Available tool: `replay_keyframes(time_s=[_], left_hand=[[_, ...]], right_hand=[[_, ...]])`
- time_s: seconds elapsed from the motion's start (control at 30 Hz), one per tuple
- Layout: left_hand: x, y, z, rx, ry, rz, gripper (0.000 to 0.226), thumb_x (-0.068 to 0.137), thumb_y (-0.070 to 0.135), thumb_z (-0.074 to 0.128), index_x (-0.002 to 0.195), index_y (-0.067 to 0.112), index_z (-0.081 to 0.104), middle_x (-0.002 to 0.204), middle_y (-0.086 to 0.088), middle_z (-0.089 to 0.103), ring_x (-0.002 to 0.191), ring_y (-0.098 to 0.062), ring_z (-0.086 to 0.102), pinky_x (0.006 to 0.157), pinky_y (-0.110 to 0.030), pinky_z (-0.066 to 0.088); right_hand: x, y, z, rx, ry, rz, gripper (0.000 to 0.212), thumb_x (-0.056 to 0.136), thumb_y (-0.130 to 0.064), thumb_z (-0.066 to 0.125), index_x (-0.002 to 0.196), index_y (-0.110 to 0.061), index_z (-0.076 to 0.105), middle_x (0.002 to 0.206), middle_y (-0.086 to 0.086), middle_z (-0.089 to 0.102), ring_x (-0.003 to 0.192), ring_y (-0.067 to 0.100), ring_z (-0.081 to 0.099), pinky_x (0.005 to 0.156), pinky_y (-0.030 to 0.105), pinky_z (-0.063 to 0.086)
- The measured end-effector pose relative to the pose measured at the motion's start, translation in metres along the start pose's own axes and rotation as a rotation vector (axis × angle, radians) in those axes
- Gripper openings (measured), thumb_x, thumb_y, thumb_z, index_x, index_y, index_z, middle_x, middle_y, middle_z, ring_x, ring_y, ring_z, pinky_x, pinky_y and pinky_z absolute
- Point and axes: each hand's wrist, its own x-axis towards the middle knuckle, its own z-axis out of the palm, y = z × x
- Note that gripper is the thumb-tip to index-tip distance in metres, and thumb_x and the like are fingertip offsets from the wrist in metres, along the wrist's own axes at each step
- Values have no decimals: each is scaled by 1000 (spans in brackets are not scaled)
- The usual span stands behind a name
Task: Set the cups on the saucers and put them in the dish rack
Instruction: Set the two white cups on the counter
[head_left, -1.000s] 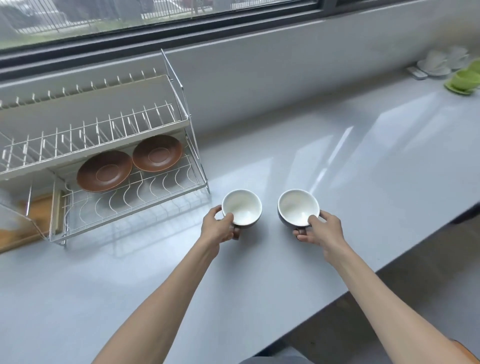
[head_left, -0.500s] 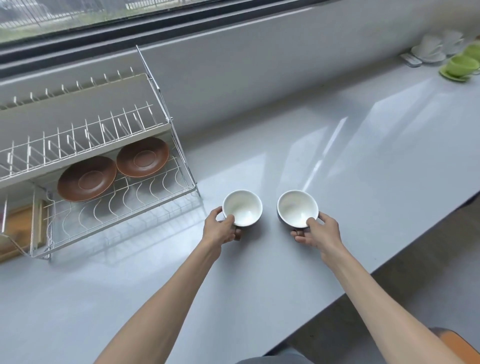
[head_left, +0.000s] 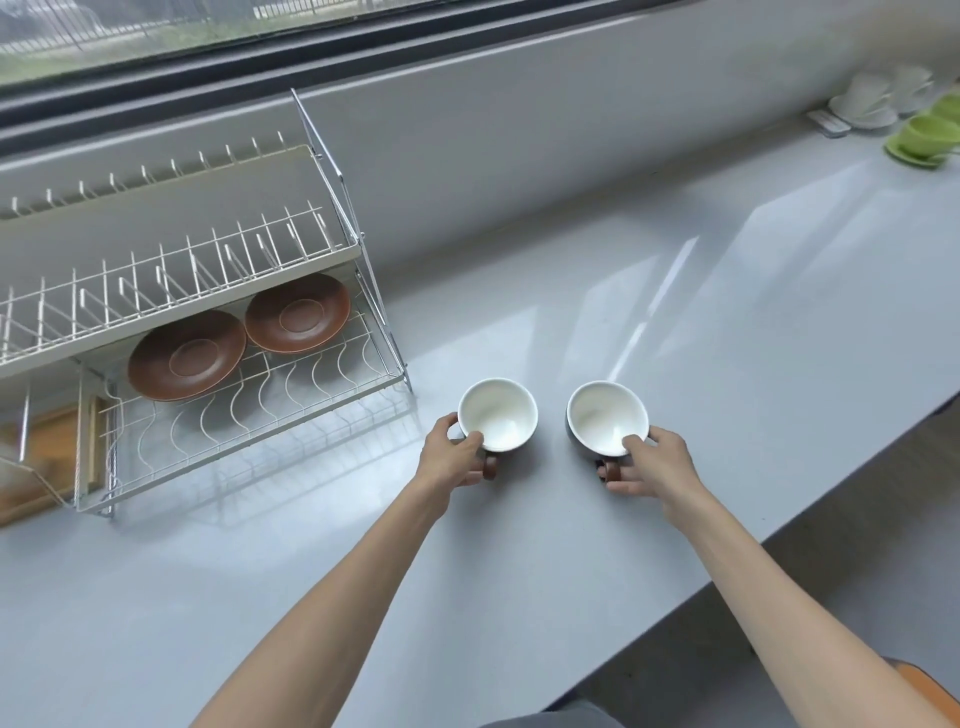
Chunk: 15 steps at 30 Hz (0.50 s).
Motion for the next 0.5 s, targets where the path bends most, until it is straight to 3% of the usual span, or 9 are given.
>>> replay_keyframes(time_s=[0.07,0.17,0.3,0.5], left_hand=[[-2,2,-7,65,-28,20,43,98,13,51,139,19,42,80,3,66,61,-9,68,71,-32,56],[-1,5,-22,183,-69,39,49,97,23,53,144,19,42,105,-4,65,85,-22,69,87,-42,56],[-8,8,-46,359,-114,82,48,97,30,53,143,20,45,117,-6,61,93,-24,65,85,-37,54],[-20,18,-101,748,-149,125,47,97,37,52,142,24,48,127,-3,64,99,-26,61,87,-33,49]], right_hand=[[0,-4,-1,-124,39,-16,31,91,-11,45,118,-5,60,97,18,73,69,28,75,64,42,63],[-11,-15,0,-519,137,-110,32,88,-23,48,113,-8,59,103,9,67,85,30,69,79,46,59],[-33,-30,15,-1034,160,-321,48,95,-28,44,142,-16,43,147,9,41,124,35,50,93,43,42],[-52,-62,59,-1309,-89,-520,52,99,-34,42,149,-22,40,138,5,57,126,29,53,92,41,44]])
